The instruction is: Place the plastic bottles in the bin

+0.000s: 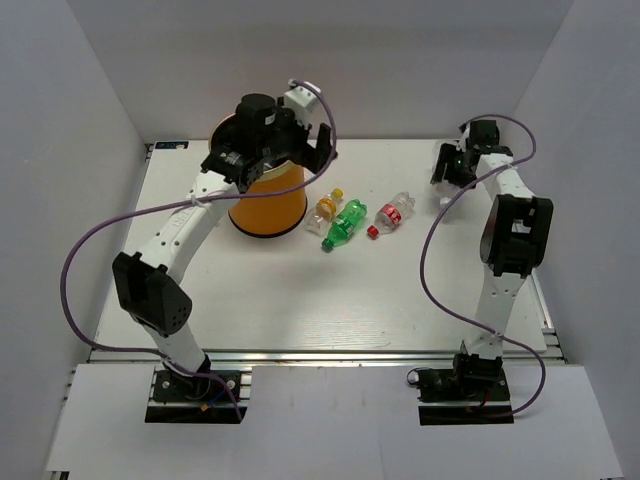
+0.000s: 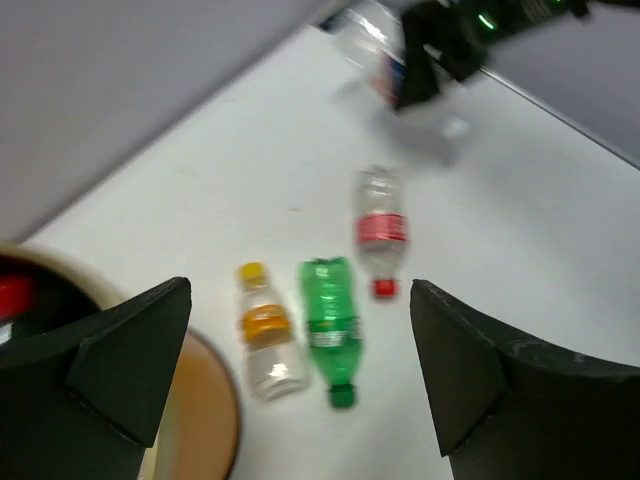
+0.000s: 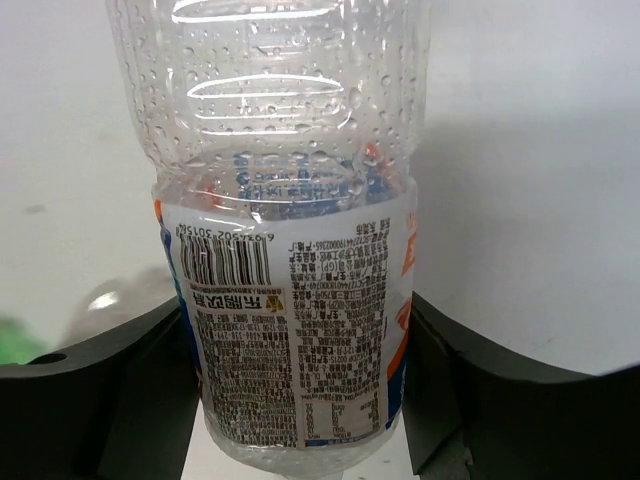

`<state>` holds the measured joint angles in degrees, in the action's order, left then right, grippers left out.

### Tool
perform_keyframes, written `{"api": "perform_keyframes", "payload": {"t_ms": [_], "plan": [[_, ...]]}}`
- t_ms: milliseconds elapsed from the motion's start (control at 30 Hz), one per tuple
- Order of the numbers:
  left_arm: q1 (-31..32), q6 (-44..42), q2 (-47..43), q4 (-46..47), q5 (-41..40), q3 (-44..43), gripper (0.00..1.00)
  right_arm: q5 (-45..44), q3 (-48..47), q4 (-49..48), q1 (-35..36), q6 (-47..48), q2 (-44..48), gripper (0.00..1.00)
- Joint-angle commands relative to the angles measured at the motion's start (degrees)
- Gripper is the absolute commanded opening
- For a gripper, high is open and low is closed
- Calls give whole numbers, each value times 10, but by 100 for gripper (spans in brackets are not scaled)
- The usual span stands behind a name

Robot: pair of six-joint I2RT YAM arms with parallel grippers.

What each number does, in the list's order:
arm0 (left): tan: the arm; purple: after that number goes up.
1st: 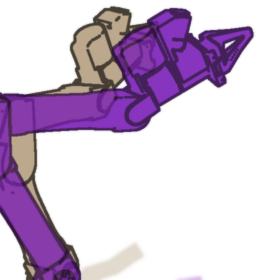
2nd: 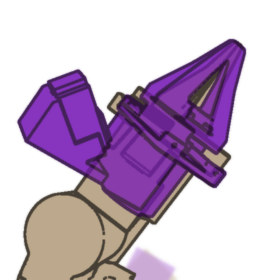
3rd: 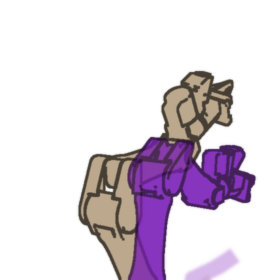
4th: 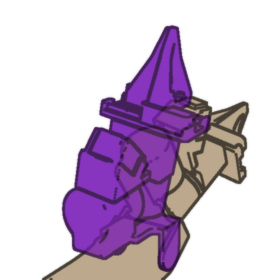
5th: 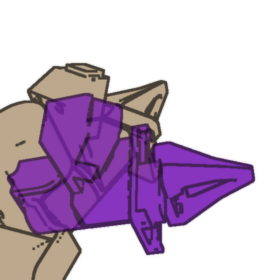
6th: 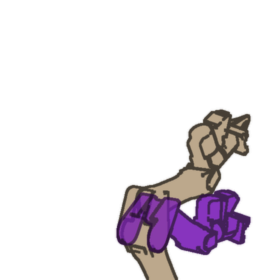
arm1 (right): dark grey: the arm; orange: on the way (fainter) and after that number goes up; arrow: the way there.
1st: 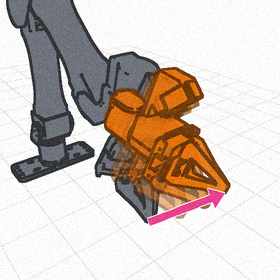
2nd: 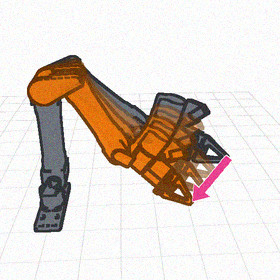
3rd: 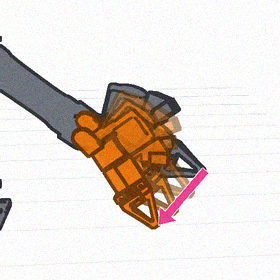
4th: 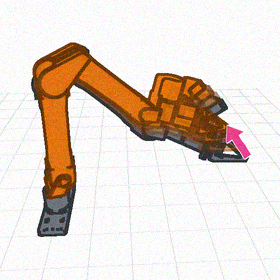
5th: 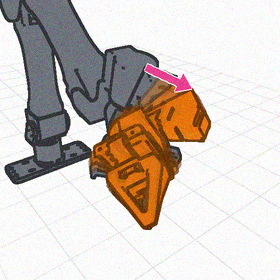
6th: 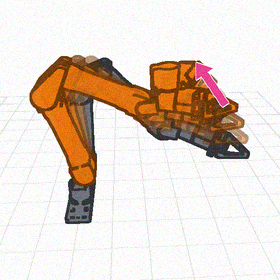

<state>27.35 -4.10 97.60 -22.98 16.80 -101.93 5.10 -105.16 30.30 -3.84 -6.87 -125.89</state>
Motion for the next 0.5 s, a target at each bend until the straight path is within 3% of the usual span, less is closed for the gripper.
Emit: {"api": "perform_keyframes", "payload": {"t_ms": [0,200,300,400,433,467], "plan": [[37,-14,27,-19,162,27,100,144,2,-121,15,64,100,0],[73,-39,56,-14,130,70,100,379,-34,-218,71,123,129,0],[86,-68,76,-34,109,95,100,461,-66,-393,101,75,110,0],[93,-73,54,-11,81,155,100,489,-122,-506,120,-78,58,0],[100,-73,43,-1,72,201,100,491,-167,-603,137,-105,45,0],[105,-73,21,9,67,224,100,493,-181,-633,144,-130,10,0]]}}
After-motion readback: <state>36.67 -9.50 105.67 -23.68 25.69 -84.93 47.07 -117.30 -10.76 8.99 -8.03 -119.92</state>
